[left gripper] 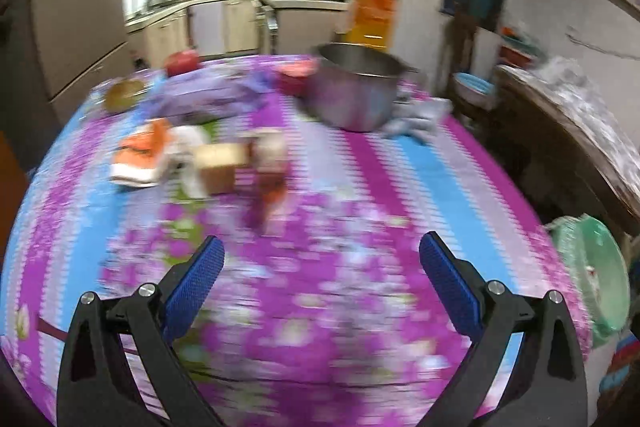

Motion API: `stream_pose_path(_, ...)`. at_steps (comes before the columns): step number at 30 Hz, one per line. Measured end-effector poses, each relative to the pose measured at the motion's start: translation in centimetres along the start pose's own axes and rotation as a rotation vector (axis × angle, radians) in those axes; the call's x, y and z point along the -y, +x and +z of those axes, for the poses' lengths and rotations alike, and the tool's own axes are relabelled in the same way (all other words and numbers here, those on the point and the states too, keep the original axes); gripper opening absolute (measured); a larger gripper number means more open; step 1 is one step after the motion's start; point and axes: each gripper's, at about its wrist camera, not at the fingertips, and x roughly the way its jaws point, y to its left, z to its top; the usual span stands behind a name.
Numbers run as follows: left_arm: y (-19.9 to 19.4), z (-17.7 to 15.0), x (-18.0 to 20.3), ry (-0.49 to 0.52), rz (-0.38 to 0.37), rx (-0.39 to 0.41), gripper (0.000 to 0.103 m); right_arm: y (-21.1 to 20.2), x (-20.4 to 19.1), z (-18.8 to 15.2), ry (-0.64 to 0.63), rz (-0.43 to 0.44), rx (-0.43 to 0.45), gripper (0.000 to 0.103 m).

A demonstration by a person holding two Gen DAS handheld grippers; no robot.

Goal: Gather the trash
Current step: 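Move both tools back over the table toward the remaining items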

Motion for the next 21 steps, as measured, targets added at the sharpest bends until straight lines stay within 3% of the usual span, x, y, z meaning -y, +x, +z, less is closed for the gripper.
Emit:
stream_pose_path(6, -0.2, 0.1, -8.1, -0.125, 0.069, 0.004, 0.095, 3.9, -5.8, 2.1, -0.068, 0.085, -0.004, 0.098)
stream_pose_path(13, -0.4, 0.0, -11.6, -0.095, 0.089, -0.021, 0.095, 9.1, -12.7, 4.2, -0.132, 0.184, -0.027, 0.098)
stream_pose_path(21, 2.0, 2.3, -17.0, -0.12, 0.153, -0.036, 0.095, 16.2, -17.5, 5.9, -0.165, 0.214, -0.077, 0.097)
